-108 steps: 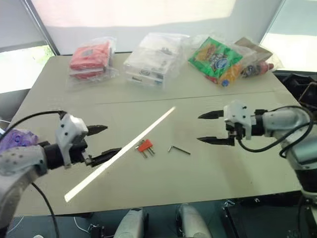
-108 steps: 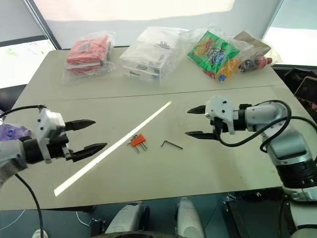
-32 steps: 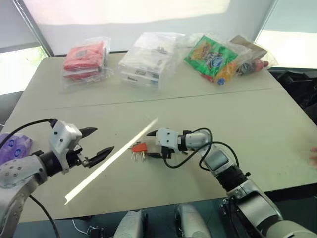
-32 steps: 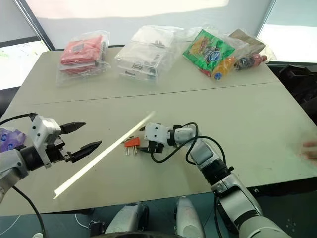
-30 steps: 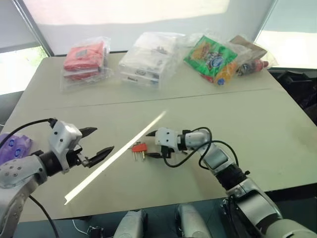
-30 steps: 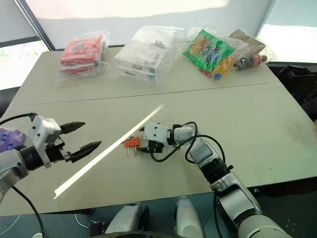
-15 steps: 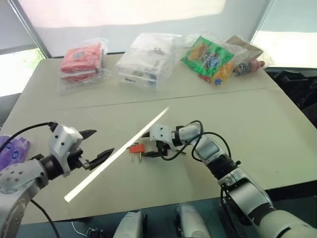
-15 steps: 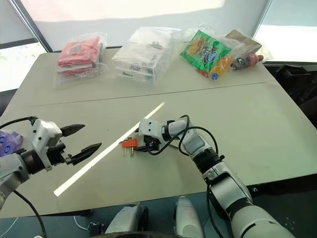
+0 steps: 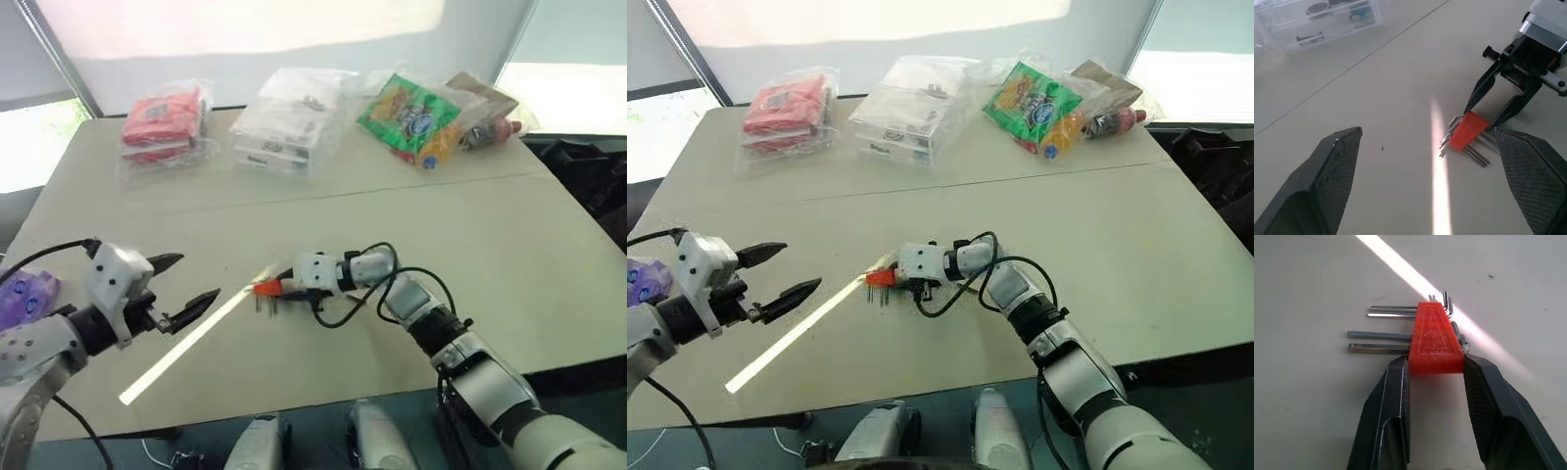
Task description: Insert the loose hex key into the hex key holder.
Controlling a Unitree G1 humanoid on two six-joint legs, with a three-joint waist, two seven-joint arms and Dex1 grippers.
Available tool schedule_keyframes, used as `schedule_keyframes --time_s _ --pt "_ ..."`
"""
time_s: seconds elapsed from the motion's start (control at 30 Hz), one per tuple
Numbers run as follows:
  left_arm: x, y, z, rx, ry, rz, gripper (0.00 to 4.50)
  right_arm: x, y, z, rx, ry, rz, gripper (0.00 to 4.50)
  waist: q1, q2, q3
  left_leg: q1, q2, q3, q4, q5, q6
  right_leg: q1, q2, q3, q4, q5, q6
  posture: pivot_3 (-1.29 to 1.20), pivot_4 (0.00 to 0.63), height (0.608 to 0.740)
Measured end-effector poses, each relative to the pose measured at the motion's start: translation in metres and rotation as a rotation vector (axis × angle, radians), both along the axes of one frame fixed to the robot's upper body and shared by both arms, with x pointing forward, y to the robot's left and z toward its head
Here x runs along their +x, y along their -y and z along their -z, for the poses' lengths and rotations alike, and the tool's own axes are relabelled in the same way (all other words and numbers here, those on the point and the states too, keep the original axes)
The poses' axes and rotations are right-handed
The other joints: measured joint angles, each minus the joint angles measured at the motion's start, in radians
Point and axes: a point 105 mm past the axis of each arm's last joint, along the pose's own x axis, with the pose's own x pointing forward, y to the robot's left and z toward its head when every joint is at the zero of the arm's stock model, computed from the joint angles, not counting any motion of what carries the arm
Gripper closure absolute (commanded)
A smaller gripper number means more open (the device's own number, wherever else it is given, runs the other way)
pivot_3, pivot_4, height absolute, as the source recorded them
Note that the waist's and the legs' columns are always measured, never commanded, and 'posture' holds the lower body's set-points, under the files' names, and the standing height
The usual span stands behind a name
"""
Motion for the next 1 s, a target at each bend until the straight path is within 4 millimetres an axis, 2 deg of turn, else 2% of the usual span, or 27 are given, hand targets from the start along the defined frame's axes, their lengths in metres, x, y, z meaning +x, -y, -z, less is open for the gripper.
schedule_keyframes --time_s 0.07,0.13,0.2,0.3,0.37,0.47,0.6,0.83,1.0 --pt "0.006 0.0 -0.008 -0.02 0.004 0.015 0.0 0.011 0.009 -0.013 -0.003 0.152 0.028 3.51 0.008 0.0 0.0 -0.001 -0.001 0.0 0.0 0.0 0.0 -0.001 0.0 0.0 0.0 0.0 0.0 0.0 0.15 0.74" --pt "0.014 0.003 -0.022 -0.058 0.014 0.05 0.0 0.023 0.018 -0.04 0.004 0.361 0.044 3.51 0.014 -0.001 0.002 -0.003 -0.001 0.001 0.0 0.0 -0.001 -0.004 0.0 0.0 0.0 0.0 0.0 0.0 0.15 0.74" --pt "0.02 0.006 -0.034 -0.103 0.01 0.087 0.0 0.031 0.021 -0.079 0.045 0.605 0.038 3.51 0.013 -0.001 0.002 -0.003 -0.001 0.001 0.0 0.003 -0.006 -0.004 0.0 0.0 0.001 0.0 0.0 0.0 0.15 0.74" --pt "0.034 0.015 -0.056 -0.181 0.022 0.157 0.0 0.031 0.026 -0.124 0.085 0.917 0.0 3.51 0.013 -0.002 0.002 -0.003 0.0 0.001 -0.001 0.005 -0.008 -0.005 0.001 0.0 0.001 0.0 0.0 0.0 0.15 0.74" --pt "0.043 0.025 -0.068 -0.229 0.018 0.211 0.0 0.025 0.027 -0.139 0.136 1.047 -0.021 3.51 0.013 -0.003 0.002 -0.003 0.0 0.001 -0.002 0.005 -0.008 -0.005 0.001 0.0 0.001 0.0 0.0 0.0 0.15 0.74" --pt "0.057 0.044 -0.091 -0.297 0.042 0.305 0.0 0.015 0.026 -0.147 0.195 1.19 -0.064 3.51 0.013 -0.004 0.002 -0.005 -0.001 0.001 -0.001 0.005 -0.009 -0.006 0.001 0.0 0.0 0.0 0.0 0.0 0.15 0.74" --pt "0.07 0.064 -0.104 -0.36 0.033 0.388 0.0 0.005 0.023 -0.155 0.248 1.293 -0.114 3.51 0.002 -0.005 0.003 -0.005 0.0 0.002 -0.001 0.005 -0.009 -0.007 0.001 0.001 0.002 0.0 0.0 0.0 0.15 0.74" --pt "0.073 0.079 -0.099 -0.356 -0.01 0.455 0.0 0.002 0.024 -0.156 0.263 1.319 -0.135 3.51 -0.021 -0.005 0.003 -0.005 0.0 0.003 -0.002 0.005 -0.009 -0.01 0.002 0.003 0.006 0.0 0.0 0.0 0.15 0.74" --pt "0.075 0.08 -0.095 -0.319 -0.001 0.453 0.0 0.001 0.025 -0.156 0.268 1.322 -0.141 3.51 -0.022 -0.005 0.003 -0.005 0.0 0.003 -0.002 0.005 -0.009 -0.01 0.002 0.003 0.006 0.0 0.0 0.0 0.15 0.74"
